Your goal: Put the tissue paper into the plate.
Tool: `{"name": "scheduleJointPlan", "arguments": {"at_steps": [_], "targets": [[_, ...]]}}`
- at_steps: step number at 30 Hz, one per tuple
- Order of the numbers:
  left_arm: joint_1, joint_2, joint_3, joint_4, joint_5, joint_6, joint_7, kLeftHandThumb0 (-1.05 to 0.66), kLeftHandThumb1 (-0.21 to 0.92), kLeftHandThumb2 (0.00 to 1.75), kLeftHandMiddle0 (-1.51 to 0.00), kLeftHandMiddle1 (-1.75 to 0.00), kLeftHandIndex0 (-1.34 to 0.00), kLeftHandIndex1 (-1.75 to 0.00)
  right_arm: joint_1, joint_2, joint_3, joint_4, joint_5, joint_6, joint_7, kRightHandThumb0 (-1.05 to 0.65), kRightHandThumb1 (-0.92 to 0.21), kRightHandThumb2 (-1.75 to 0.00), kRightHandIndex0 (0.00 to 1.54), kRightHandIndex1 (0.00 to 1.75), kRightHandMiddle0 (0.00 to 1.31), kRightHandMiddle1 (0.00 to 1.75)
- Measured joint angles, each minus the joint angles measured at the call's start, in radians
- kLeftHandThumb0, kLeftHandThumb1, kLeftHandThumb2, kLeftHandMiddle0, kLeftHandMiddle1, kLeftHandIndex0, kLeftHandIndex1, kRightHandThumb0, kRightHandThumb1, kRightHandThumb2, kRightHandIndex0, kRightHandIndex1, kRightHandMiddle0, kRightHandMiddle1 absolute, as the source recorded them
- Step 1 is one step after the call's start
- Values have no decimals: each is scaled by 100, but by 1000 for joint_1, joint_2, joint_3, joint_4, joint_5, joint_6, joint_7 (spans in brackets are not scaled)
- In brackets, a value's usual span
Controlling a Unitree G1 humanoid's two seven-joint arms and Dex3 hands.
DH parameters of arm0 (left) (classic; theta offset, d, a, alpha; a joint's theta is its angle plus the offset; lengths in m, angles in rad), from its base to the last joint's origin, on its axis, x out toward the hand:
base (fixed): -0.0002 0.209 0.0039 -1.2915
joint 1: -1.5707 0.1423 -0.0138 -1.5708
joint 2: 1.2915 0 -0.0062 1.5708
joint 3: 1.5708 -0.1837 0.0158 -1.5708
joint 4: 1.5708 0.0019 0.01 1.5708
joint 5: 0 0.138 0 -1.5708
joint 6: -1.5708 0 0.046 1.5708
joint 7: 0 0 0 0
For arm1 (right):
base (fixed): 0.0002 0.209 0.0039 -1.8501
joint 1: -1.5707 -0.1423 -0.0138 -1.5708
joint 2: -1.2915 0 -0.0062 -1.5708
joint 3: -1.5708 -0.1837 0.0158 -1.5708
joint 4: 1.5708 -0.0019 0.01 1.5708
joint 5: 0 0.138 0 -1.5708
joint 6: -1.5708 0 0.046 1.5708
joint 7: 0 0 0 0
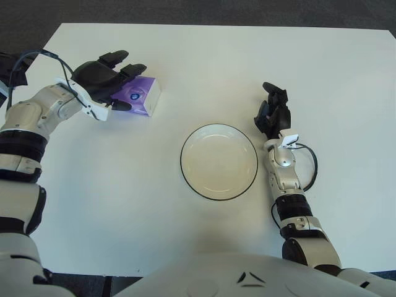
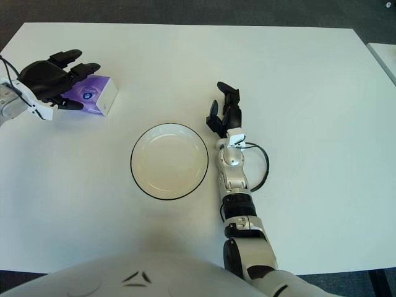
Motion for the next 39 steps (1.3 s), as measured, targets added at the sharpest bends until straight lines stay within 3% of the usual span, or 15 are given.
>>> {"name": "scheduleJointPlan", "arguments": {"at_steps": [14, 39], "targets": [[-34, 0, -34, -6, -100, 8, -260, -105, 92, 33, 0, 0, 0, -23, 0, 0, 0, 0, 0, 0, 0, -56, -92, -86, 48, 1, 0, 90], [-87, 1, -89, -38, -57, 1, -300, -105, 92, 39, 0, 0, 0, -22, 1, 5, -1, 0, 0, -1, -14, -56, -92, -86, 48, 0, 0, 89]]}}
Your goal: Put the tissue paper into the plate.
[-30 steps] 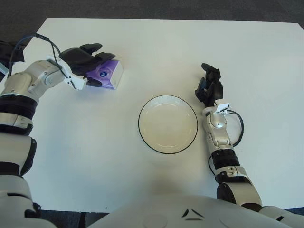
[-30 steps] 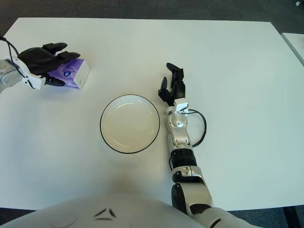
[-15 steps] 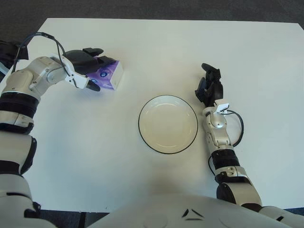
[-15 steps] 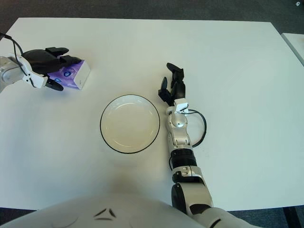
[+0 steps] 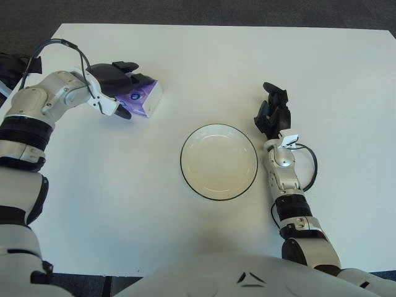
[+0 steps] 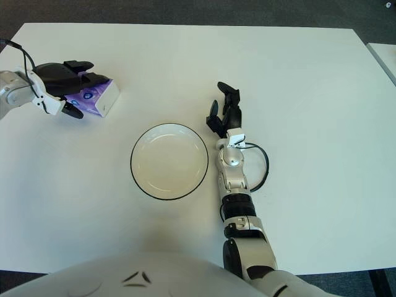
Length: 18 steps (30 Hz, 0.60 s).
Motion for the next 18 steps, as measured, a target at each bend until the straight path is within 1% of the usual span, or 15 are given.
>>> {"name": "scheduleJointPlan", "arguments": {"at_steps": [6, 11, 18], "targets": [[-7, 0, -14, 7, 22, -2, 16, -105, 92, 38, -1, 0, 0, -27, 0, 0, 0, 0, 0, -1, -1, -57, -92, -85, 48, 0, 0, 88], [-19, -1, -38, 18, 86, 4, 83, -105, 92, 38, -3, -1, 0, -32, 0, 1, 0, 0, 0, -1, 0, -56, -92, -85, 48, 0, 0, 89], [-38, -3, -66, 36, 161, 43, 163, -105, 92, 40, -6, -2, 0, -38, 1, 1, 0, -2, 0, -1, 2, -55, -92, -84, 48, 0, 0, 89]]}}
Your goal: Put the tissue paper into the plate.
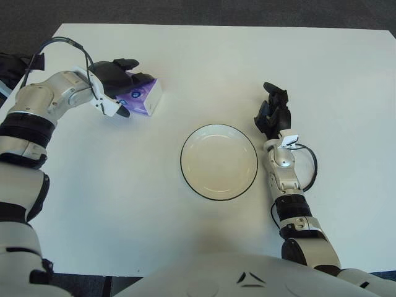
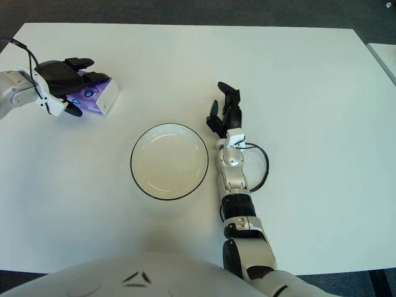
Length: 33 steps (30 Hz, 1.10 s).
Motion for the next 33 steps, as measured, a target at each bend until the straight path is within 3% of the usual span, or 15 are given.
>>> {"name": "scheduleJointPlan", "arguments": {"at_steps": [22, 33], "targets": [[-64, -24, -47, 142, 84, 58, 319, -104, 92, 50, -8, -1, 0, -39, 7, 2, -3, -9, 1, 0, 5, -55, -92, -84, 49, 1, 0, 91], [-107, -39, -71, 238, 84, 77, 404, -102, 92, 52, -8, 0, 0, -36, 15, 2, -4, -19, 4, 0, 20, -55, -92, -83, 49, 0, 0, 90]]}}
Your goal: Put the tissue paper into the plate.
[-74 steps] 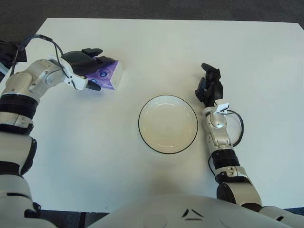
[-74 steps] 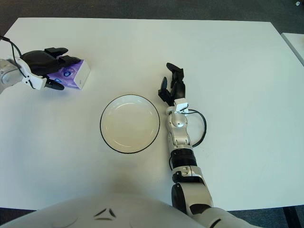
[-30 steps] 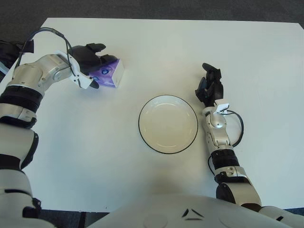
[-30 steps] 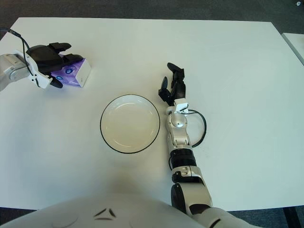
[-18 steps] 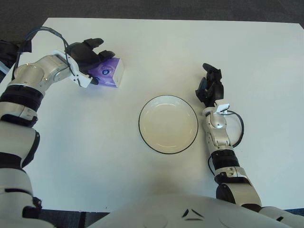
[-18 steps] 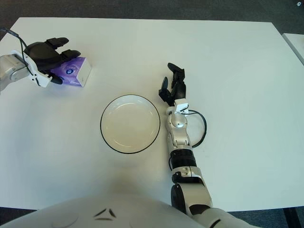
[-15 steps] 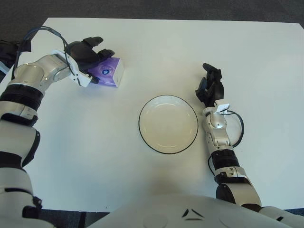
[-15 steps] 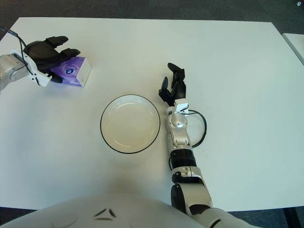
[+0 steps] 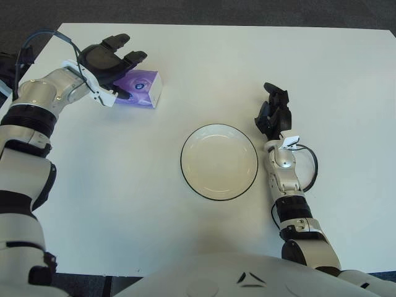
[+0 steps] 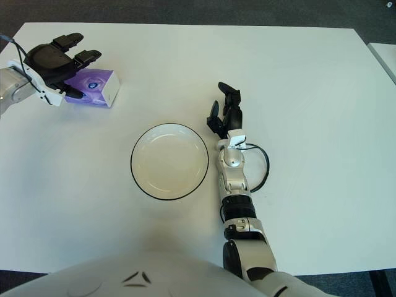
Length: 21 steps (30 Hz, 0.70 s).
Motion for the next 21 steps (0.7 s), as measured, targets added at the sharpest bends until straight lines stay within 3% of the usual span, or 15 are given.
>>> {"name": "scheduleJointPlan", "arguments": {"at_steps": [21], "targets": [[-14, -39, -18, 89, -26, -3, 51, -104, 92, 45, -10, -1, 0, -38, 15, 1, -2, -16, 3, 0, 3, -55, -92, -84, 49, 0, 0, 91]]}}
